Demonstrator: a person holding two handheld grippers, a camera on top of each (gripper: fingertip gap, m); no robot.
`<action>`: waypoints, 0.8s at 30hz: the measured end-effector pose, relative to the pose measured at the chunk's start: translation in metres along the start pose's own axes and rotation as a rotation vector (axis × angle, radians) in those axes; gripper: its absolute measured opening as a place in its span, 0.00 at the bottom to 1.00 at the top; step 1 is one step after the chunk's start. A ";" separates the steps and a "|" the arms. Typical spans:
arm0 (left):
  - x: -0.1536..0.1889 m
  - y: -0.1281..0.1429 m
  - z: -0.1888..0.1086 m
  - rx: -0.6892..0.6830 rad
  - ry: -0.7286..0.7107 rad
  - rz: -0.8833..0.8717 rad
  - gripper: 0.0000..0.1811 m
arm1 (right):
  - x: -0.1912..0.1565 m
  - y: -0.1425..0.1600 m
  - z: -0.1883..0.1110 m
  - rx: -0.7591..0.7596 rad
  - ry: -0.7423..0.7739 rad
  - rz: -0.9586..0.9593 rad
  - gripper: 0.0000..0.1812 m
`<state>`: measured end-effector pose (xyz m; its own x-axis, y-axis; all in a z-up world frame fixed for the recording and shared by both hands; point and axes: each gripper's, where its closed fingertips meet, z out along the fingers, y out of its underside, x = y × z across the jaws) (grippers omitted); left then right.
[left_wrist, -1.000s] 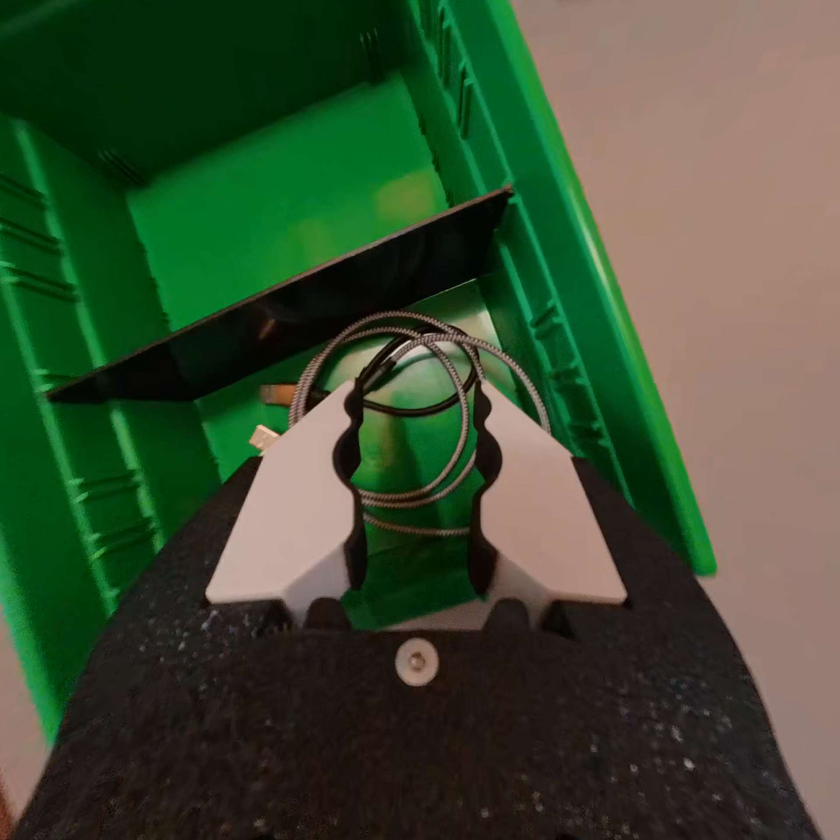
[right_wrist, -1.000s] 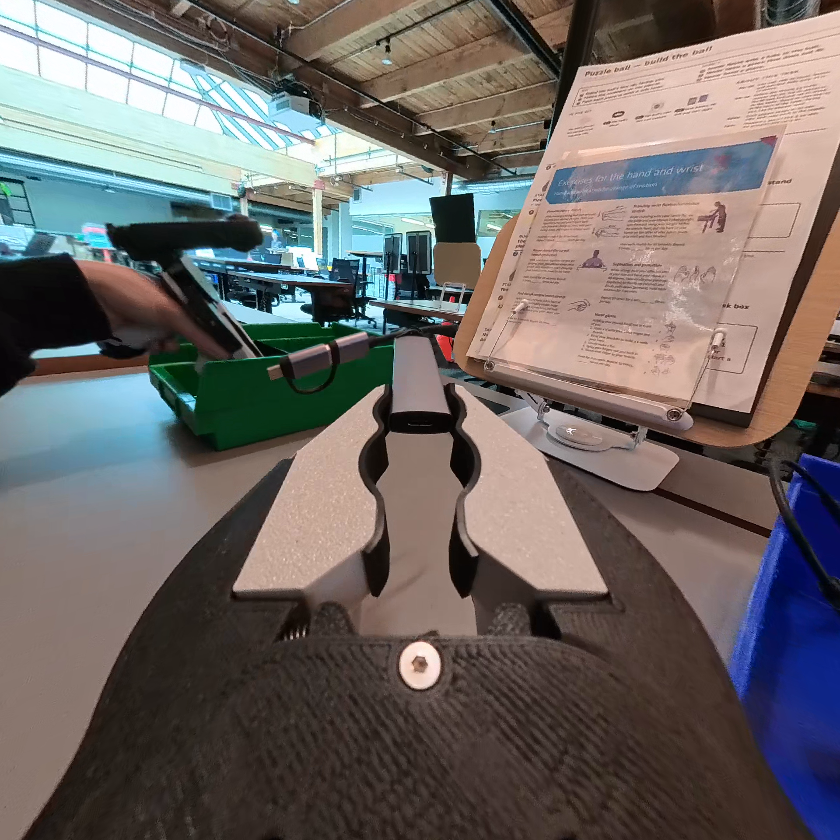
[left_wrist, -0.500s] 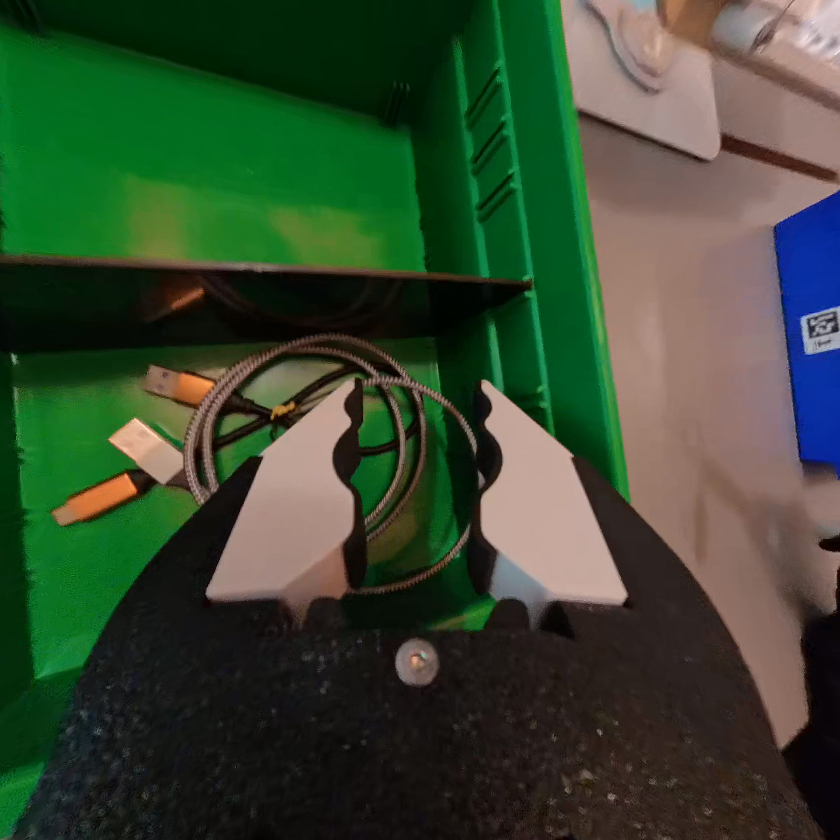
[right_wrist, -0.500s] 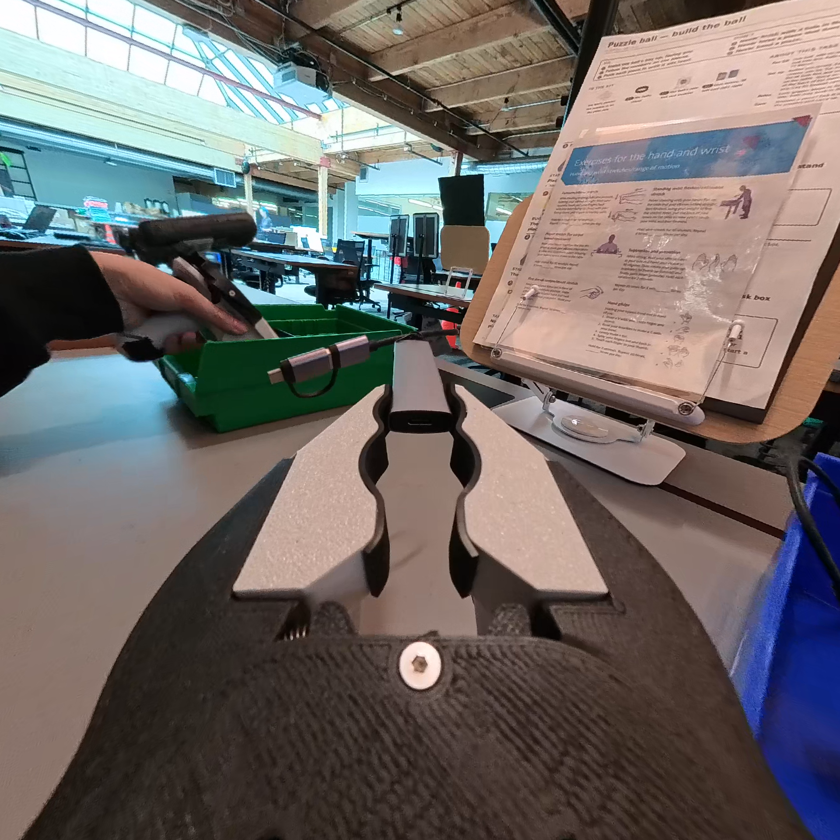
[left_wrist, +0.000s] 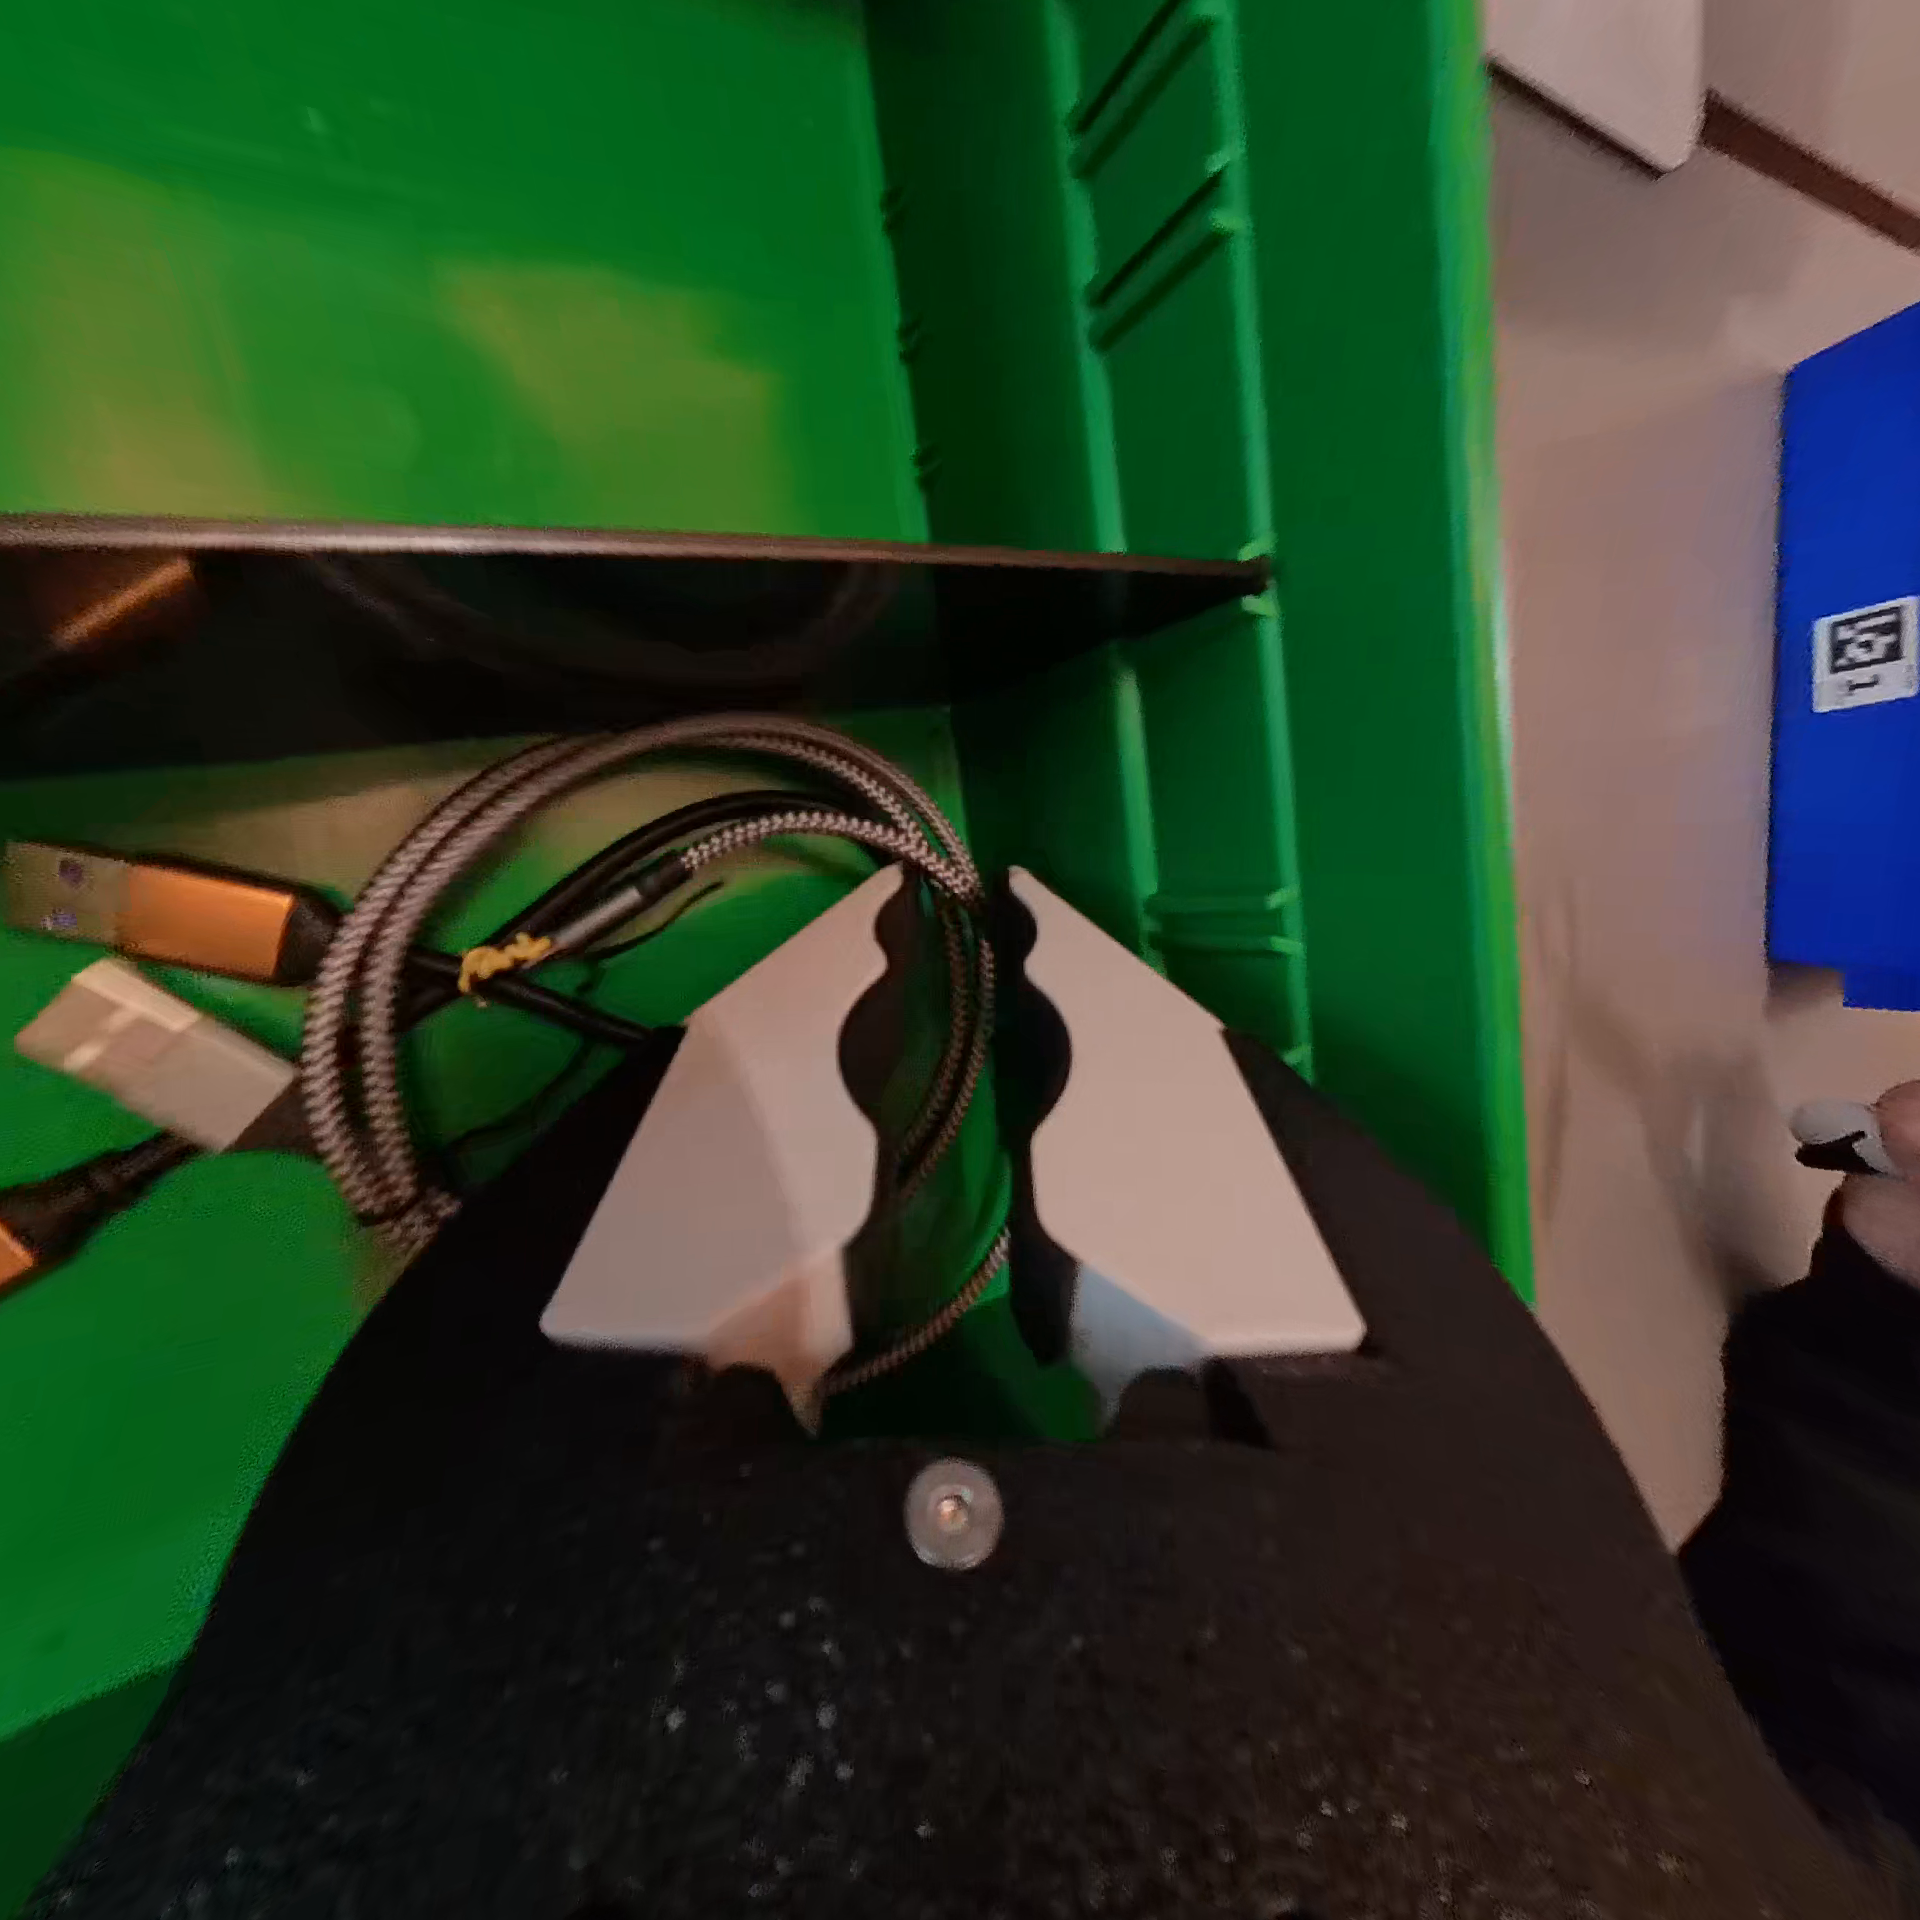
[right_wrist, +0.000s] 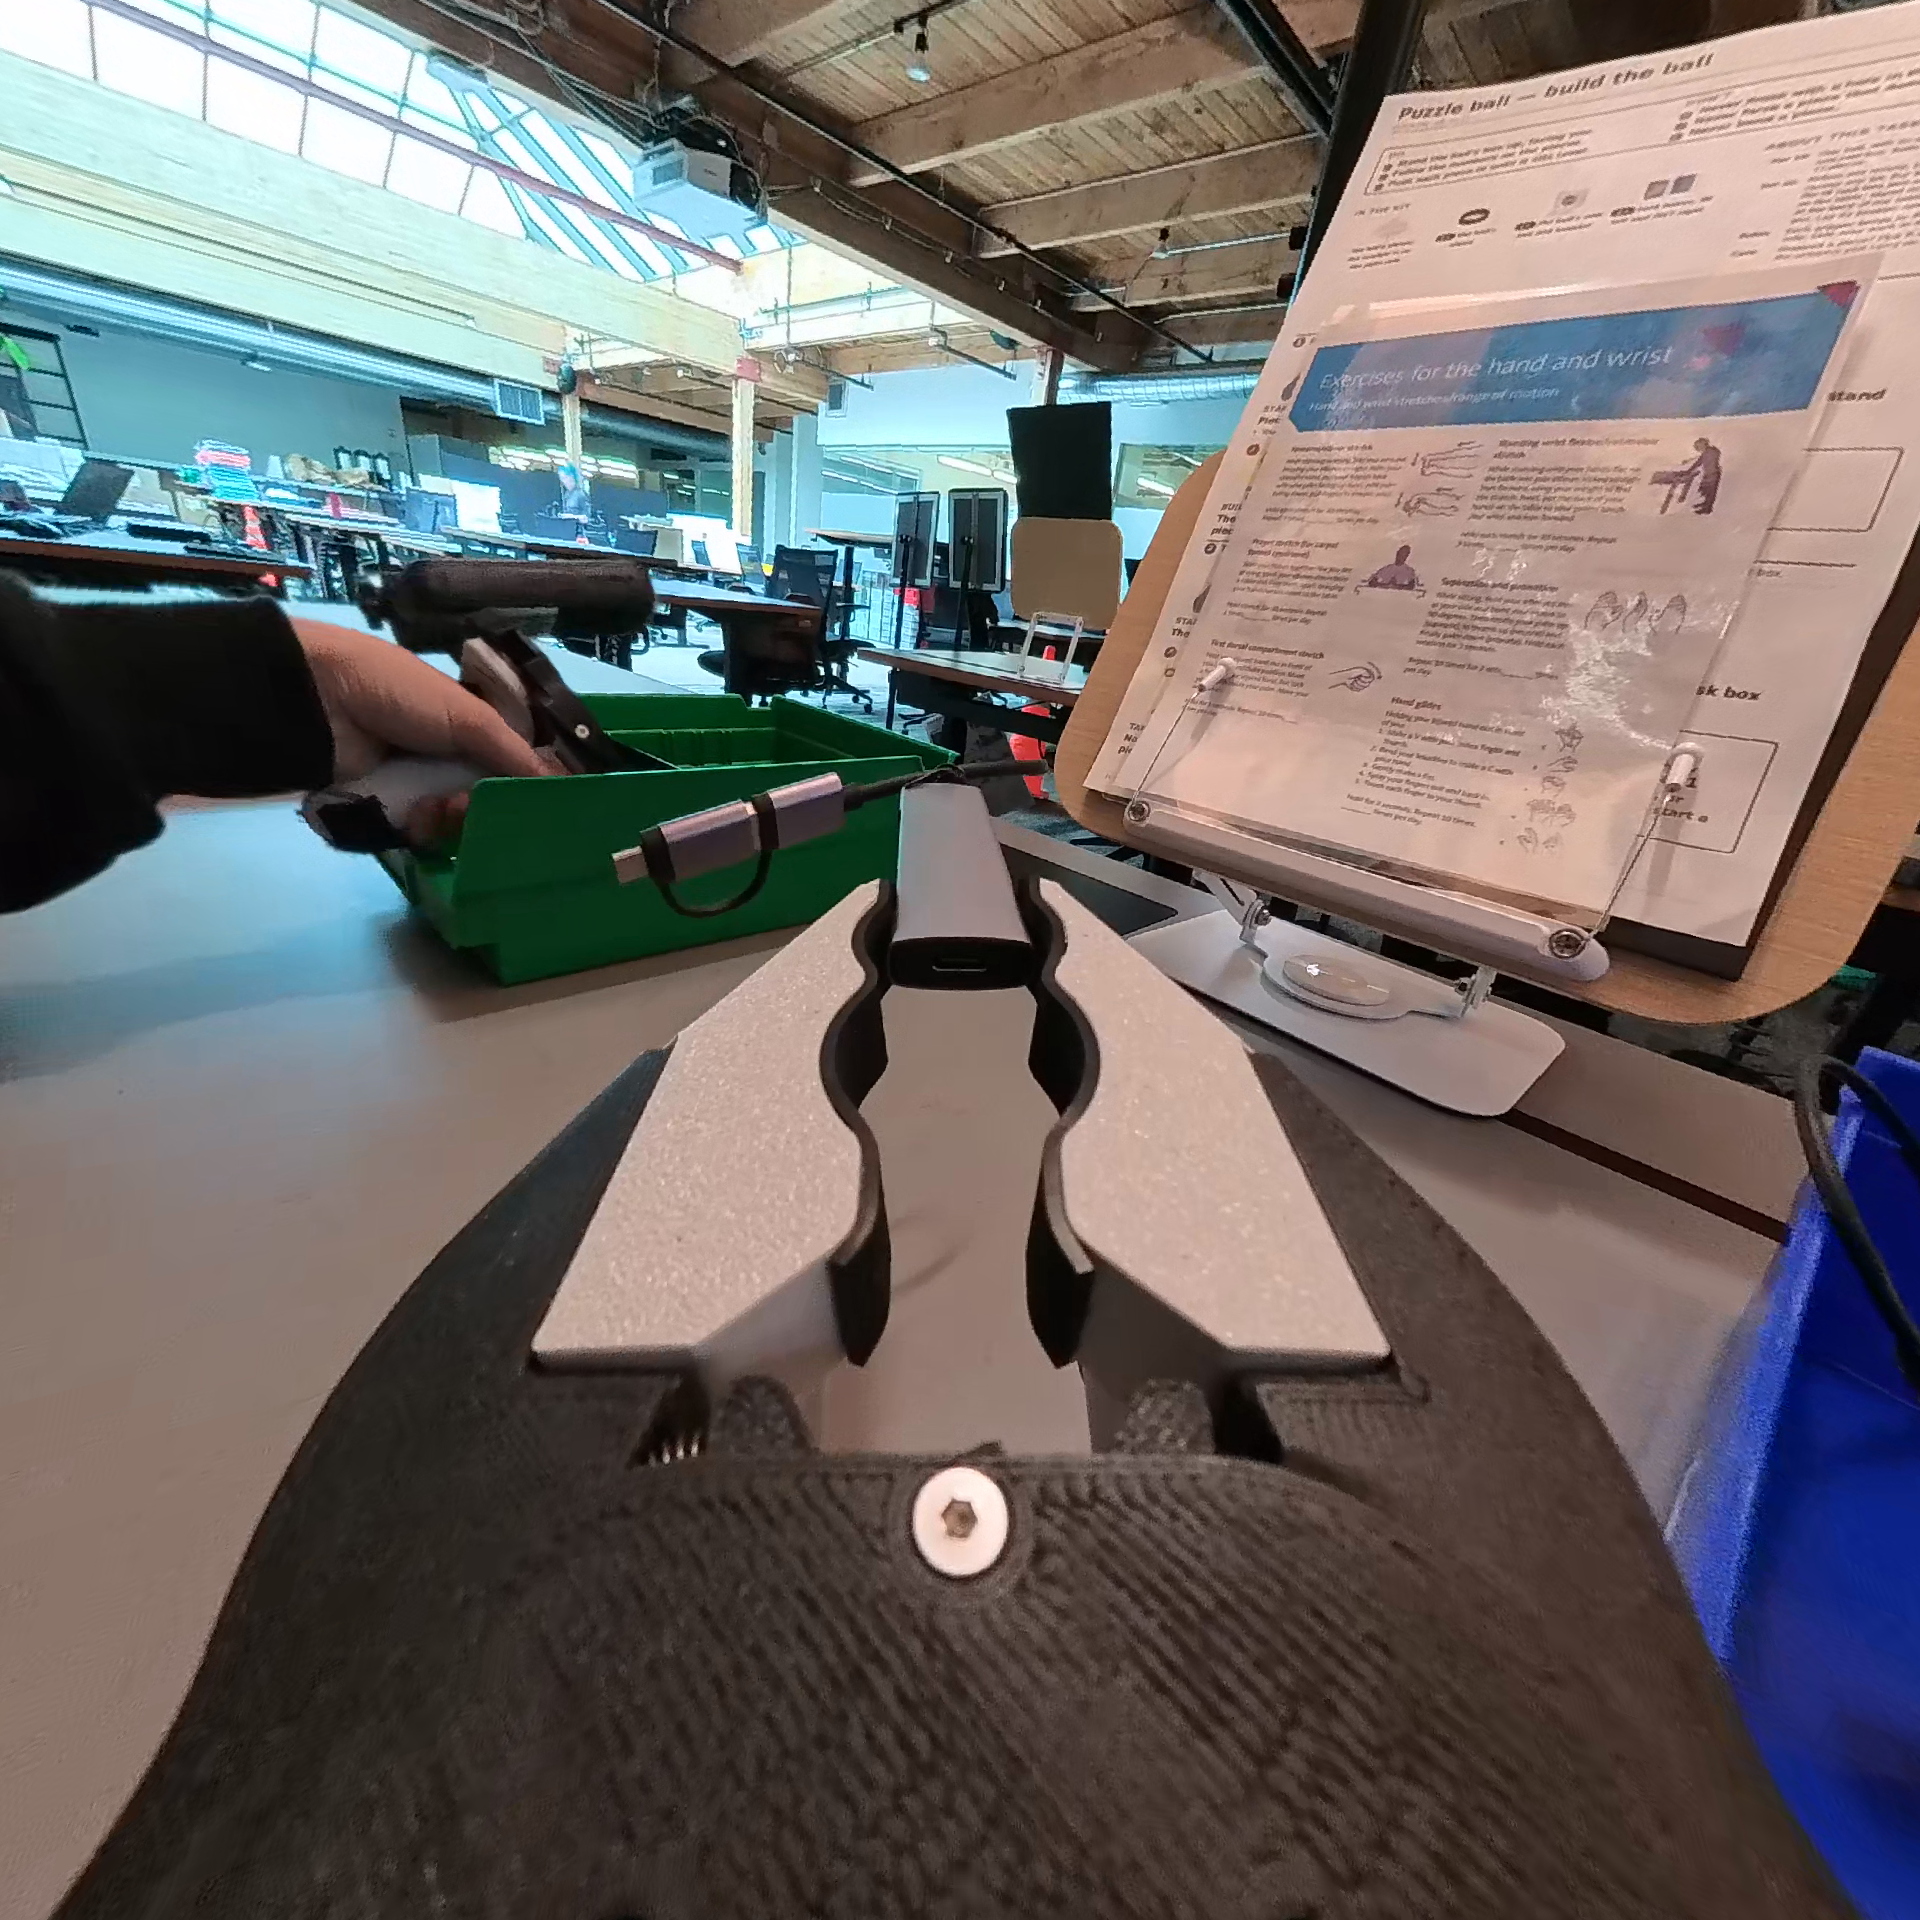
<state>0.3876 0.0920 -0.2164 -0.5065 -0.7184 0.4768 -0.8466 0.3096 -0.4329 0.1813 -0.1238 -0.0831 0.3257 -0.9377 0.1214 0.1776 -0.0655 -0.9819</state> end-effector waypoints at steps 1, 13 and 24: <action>0.003 -0.003 -0.002 0.035 0.017 0.019 0.03 | 0.001 0.000 0.000 0.000 0.002 -0.001 0.12; 0.047 -0.019 -0.114 0.320 -0.078 0.439 0.00 | 0.002 -0.003 -0.001 0.008 0.011 -0.012 0.12; 0.284 -0.029 -0.346 1.189 0.070 1.010 0.00 | 0.023 -0.009 -0.011 0.047 0.072 0.038 0.12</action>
<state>0.2119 0.0946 0.1965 -0.7996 -0.4843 -0.3552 0.4298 -0.0484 -0.9016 0.1773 -0.1487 -0.0733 0.2660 -0.9613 0.0722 0.2106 -0.0151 -0.9775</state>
